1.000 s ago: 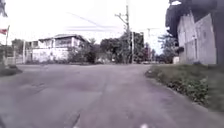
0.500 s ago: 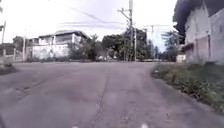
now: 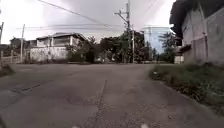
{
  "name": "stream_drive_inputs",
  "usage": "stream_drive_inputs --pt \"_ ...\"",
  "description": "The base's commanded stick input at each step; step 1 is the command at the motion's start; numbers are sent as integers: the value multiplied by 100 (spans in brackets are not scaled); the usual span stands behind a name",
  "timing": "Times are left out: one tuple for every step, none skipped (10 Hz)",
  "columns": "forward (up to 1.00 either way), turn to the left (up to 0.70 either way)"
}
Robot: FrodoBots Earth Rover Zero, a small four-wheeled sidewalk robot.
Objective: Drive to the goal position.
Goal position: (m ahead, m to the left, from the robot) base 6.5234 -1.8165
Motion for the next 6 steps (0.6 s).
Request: stream_drive_inputs --pt "100 1" --pt "100 1" --pt "100 1" --pt "100 1" --pt "100 1" --pt "100 1"
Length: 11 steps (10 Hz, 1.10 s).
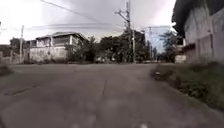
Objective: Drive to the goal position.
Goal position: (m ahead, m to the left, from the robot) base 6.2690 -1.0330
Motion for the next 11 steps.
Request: stream_drive_inputs --pt "100 1" --pt "100 1" --pt "100 1" --pt "100 1" --pt "100 1" --pt "100 1" --pt "100 1" --pt "100 1" --pt "100 1" --pt "100 1" --pt "100 1"
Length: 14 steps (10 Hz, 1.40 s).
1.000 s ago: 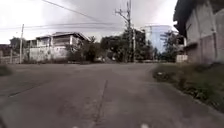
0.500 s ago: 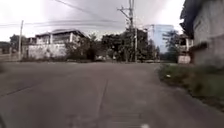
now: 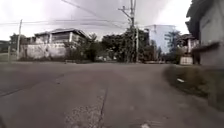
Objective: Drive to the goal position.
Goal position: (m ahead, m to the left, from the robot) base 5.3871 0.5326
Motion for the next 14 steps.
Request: stream_drive_inputs --pt "100 1" --pt "100 1" --pt "100 1" --pt "100 1" --pt "100 1" --pt "100 1" --pt "100 1" --pt "100 26" --pt "100 41" --pt "100 41" --pt "100 41" --pt "100 41" --pt "100 41" --pt "100 41"
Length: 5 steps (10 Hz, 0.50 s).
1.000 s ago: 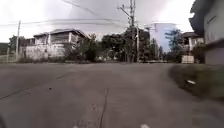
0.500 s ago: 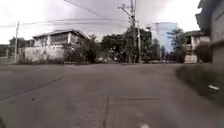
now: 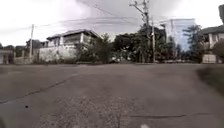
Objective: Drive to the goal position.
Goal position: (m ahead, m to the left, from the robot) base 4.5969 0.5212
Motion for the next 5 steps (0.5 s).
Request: stream_drive_inputs --pt "100 21" --pt "100 1" --pt "100 1" --pt "100 1" --pt "100 1"
